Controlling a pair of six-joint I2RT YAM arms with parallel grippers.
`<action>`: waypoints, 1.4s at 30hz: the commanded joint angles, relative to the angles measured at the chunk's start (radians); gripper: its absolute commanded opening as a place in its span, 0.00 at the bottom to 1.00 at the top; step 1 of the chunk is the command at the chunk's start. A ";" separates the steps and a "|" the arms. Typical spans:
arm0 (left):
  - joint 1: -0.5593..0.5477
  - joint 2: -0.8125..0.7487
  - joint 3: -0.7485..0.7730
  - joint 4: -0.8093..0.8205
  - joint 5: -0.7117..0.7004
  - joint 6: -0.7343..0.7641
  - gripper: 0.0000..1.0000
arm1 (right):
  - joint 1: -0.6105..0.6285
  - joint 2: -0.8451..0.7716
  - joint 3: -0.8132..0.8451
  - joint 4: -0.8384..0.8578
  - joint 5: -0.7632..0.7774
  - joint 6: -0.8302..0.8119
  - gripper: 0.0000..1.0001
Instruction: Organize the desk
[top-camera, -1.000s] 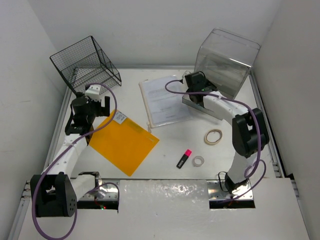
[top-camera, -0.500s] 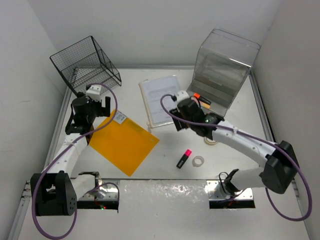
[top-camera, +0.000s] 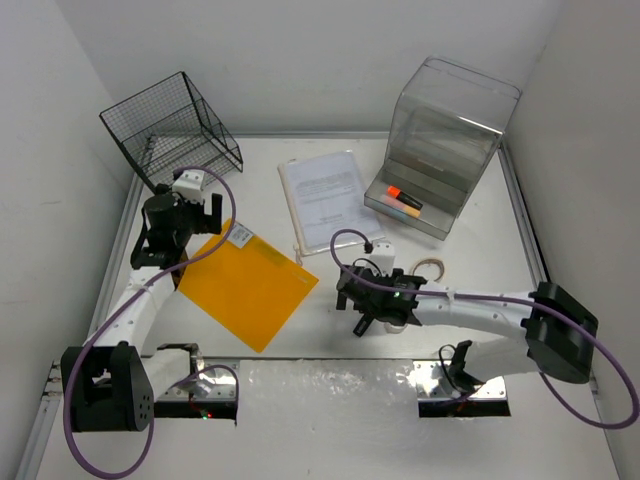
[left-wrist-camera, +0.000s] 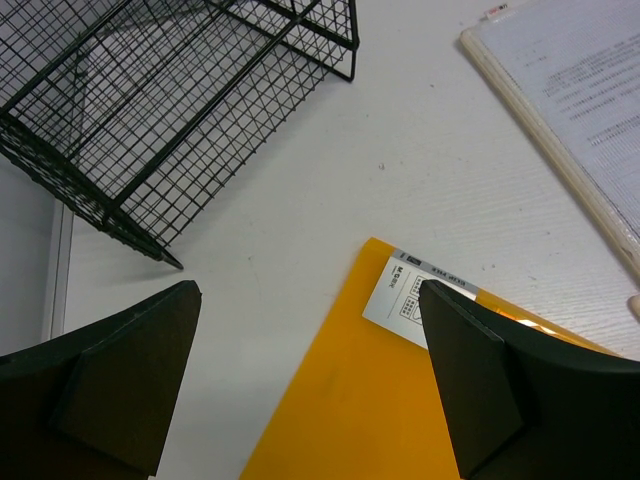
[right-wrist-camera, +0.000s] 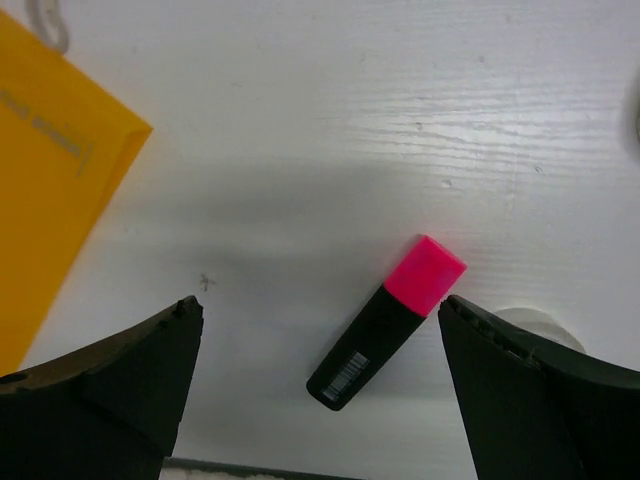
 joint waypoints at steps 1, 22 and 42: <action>0.014 0.000 -0.001 0.028 0.015 0.000 0.89 | 0.014 0.030 0.028 -0.079 0.074 0.202 0.96; 0.015 0.000 0.002 0.021 0.023 0.000 0.89 | -0.044 0.265 -0.024 0.099 -0.205 0.251 0.65; 0.017 0.005 0.002 0.021 0.019 0.002 0.89 | -0.168 0.279 0.394 0.301 0.198 -1.343 0.00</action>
